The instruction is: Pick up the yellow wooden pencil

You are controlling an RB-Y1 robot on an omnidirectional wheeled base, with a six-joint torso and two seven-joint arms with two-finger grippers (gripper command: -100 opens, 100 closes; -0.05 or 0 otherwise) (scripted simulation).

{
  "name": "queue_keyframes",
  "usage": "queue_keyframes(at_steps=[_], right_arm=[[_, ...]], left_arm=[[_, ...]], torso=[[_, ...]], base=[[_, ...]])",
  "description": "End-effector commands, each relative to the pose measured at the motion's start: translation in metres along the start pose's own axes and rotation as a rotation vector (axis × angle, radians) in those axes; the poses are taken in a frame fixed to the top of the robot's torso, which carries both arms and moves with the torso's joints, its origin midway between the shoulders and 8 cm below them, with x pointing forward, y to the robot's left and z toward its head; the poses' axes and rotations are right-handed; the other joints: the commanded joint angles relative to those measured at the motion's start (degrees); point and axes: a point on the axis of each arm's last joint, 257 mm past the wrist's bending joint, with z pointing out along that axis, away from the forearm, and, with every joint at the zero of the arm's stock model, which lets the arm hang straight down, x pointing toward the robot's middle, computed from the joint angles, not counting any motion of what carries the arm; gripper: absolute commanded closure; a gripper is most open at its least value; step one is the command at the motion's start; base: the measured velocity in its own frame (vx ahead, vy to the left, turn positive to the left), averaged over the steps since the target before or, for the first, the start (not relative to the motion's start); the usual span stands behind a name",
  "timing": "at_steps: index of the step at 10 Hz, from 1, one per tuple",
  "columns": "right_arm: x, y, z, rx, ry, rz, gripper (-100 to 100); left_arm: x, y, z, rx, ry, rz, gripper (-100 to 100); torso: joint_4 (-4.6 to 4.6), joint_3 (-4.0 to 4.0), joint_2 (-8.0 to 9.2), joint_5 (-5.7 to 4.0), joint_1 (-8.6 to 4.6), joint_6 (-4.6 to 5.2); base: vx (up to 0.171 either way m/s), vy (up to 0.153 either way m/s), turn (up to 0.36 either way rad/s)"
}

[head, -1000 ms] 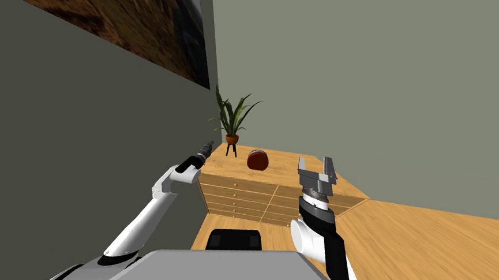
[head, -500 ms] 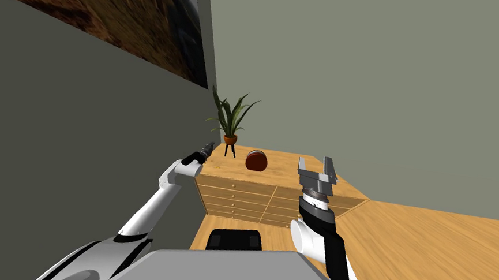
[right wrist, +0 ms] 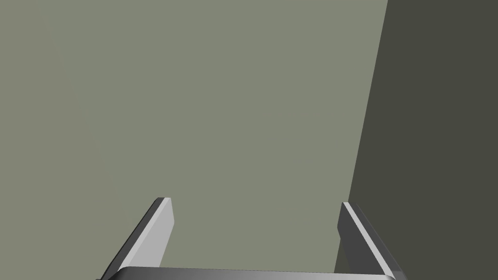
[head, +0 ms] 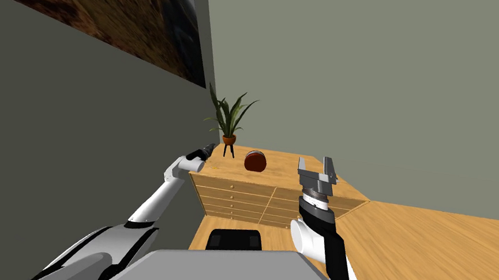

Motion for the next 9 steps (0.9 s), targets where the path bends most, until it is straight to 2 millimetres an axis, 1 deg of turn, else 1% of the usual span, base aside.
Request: queue_keyframes(at_steps=[1,2,3,4,5,6,7,8,9], right_arm=[[0.0,0.0,0.0,0.0,0.0,0.0,0],[0.0,0.0,0.0,0.0,0.0,0.0,0],[0.0,0.0,0.0,0.0,0.0,0.0,0],[0.0,0.0,0.0,0.0,0.0,0.0,0],[0.0,0.0,0.0,0.0,0.0,0.0,0],[0.0,0.0,0.0,0.0,0.0,0.0,0],[0.0,0.0,0.0,0.0,0.0,0.0,0],[0.0,0.0,0.0,0.0,0.0,0.0,0],[0.0,0.0,0.0,0.0,0.0,0.0,0]], left_arm=[[-0.001,0.016,0.005,-0.064,0.003,0.002,-100],[-0.003,0.012,0.014,-0.087,0.005,0.008,-100],[-0.003,0.027,0.015,-0.132,0.006,0.006,-100],[-0.003,0.031,0.015,-0.147,0.008,0.006,-100],[-0.005,0.033,0.022,-0.186,0.011,0.01,-100],[-0.005,0.046,0.022,-0.228,0.012,0.009,-100],[-0.006,0.04,0.027,-0.248,0.017,0.013,-100],[-0.006,0.056,0.026,-0.299,0.018,0.011,-100],[-0.007,0.049,0.031,-0.318,0.023,0.014,-100]], torso=[[0.0,0.0,0.0,0.0,0.0,0.0],[-0.01,-0.01,-0.01,0.0,-0.01,-0.01],[-0.01,-0.03,-0.06,-0.02,-0.08,0.0],[-0.02,-0.03,-0.04,-0.01,-0.06,-0.01],[-0.01,0.0,0.02,0.0,0.02,-0.02],[0.0,0.01,0.02,0.0,-0.01,-0.01],[-0.01,0.01,0.02,0.0,-0.01,-0.02],[-0.01,-0.02,-0.03,-0.01,-0.03,-0.01],[-0.02,-0.02,-0.03,0.0,-0.03,-0.02]], base=[[0.025,-0.029,-0.005],[0.035,-0.048,0.0],[0.03,-0.041,0.001],[0.011,-0.015,0.001],[0.012,-0.027,-0.001],[0.019,-0.029,-0.001],[0.032,-0.032,0.004],[0.03,-0.034,-0.001],[0.031,-0.043,0.006]])
